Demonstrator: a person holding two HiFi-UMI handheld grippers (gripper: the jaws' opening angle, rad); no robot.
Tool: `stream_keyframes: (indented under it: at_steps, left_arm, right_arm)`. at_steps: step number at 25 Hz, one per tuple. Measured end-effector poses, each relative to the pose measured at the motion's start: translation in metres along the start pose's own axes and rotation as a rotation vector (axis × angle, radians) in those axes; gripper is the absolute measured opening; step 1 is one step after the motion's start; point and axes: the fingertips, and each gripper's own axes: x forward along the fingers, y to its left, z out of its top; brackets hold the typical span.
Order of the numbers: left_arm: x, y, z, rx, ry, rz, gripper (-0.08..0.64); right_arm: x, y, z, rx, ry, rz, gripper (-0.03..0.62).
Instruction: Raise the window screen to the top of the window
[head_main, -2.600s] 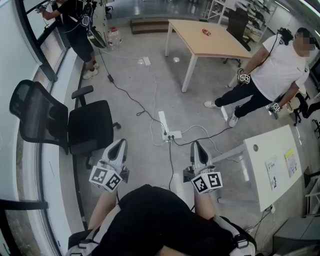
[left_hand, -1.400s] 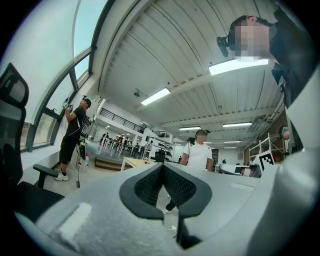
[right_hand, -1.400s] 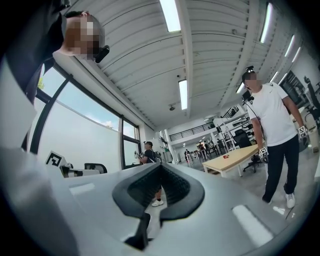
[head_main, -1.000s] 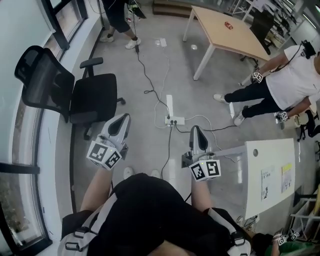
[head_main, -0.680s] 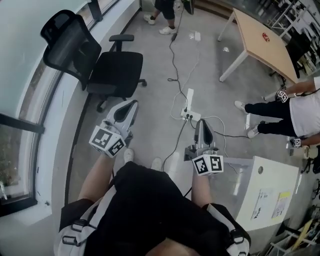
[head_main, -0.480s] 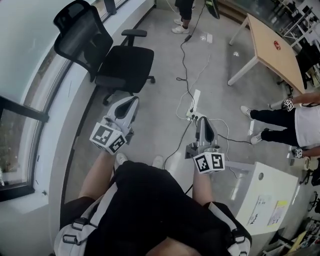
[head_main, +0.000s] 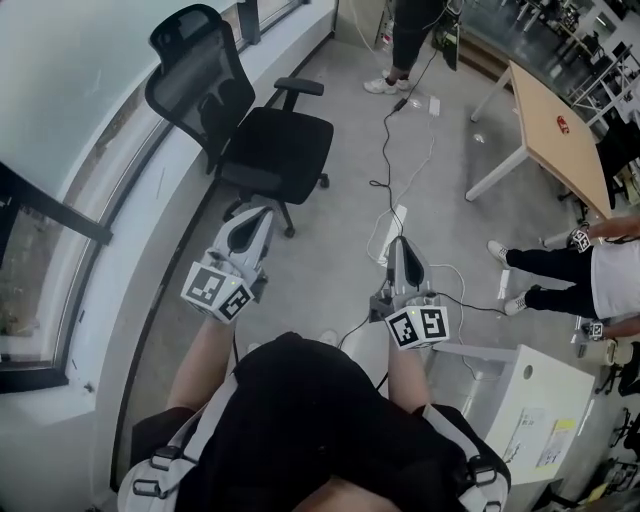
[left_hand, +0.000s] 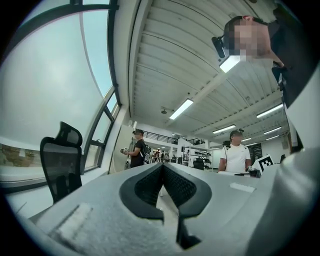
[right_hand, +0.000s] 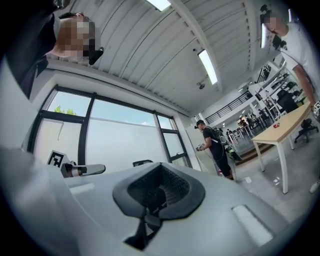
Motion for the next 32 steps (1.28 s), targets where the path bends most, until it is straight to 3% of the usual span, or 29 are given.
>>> stream_keyframes:
  at_steps: [11, 19, 27, 32]
  left_arm:
    - [-0.134, 0.095, 0.028, 0.002, -0.062, 0.234, 0.003]
    - [-0.257, 0.163, 0.056, 0.019, -0.102, 0.456, 0.003]
    - [-0.378, 0.193, 0.074, 0.040, -0.134, 0.637, 0.003]
    - [-0.444, 0.197, 0.074, 0.035, -0.168, 0.793, 0.003]
  right_arm:
    - [0.068, 0.141, -0.044, -0.012, 0.082, 0.250, 0.002]
    - [0.121, 0.264, -0.079, 0.004, 0.128, 0.460, 0.002]
    - [0.128, 0.395, -0.126, 0.057, 0.183, 0.664, 0.002]
    - [0.128, 0.456, -0.150, 0.066, 0.237, 0.810, 0.002]
